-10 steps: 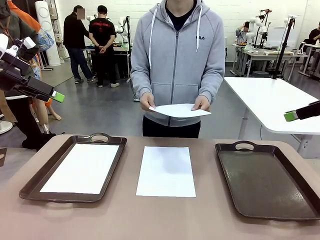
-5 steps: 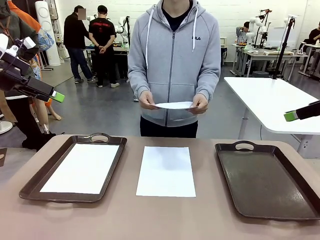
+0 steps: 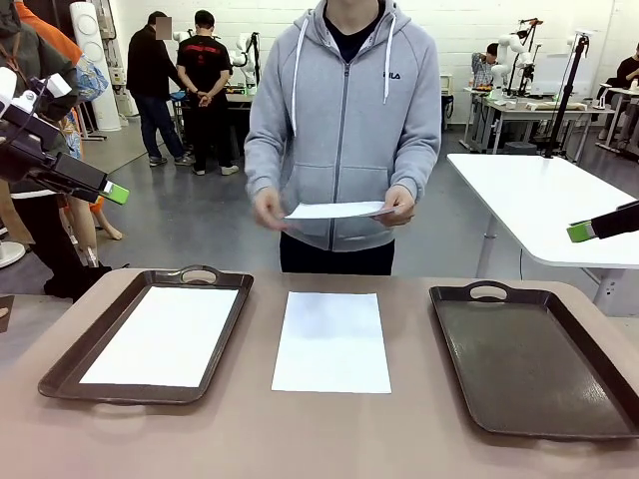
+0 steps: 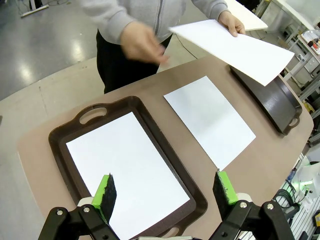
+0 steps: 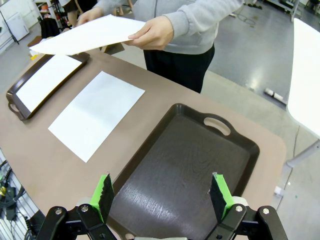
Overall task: Sort the A4 documents.
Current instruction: Receive the A4 Paper.
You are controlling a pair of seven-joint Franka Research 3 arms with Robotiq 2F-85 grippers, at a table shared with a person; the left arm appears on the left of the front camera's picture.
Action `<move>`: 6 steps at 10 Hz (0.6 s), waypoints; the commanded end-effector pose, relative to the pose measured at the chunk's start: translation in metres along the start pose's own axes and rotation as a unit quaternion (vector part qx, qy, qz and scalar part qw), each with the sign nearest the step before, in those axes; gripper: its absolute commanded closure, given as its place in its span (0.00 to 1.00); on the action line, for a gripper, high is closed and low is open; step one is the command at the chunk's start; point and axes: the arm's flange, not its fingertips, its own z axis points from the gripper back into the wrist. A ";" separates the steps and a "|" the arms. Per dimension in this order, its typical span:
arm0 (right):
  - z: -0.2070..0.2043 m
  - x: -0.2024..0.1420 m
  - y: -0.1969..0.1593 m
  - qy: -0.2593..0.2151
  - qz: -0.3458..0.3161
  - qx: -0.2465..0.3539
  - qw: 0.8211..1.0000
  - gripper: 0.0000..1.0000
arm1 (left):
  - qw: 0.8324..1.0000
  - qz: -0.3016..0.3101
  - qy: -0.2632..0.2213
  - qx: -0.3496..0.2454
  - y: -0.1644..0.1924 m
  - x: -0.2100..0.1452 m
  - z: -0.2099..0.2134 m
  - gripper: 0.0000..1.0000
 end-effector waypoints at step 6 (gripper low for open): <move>-0.002 0.000 0.000 -0.001 0.000 0.004 1.000 0.00 | 1.000 0.000 0.000 0.001 -0.001 -0.001 0.000 0.00</move>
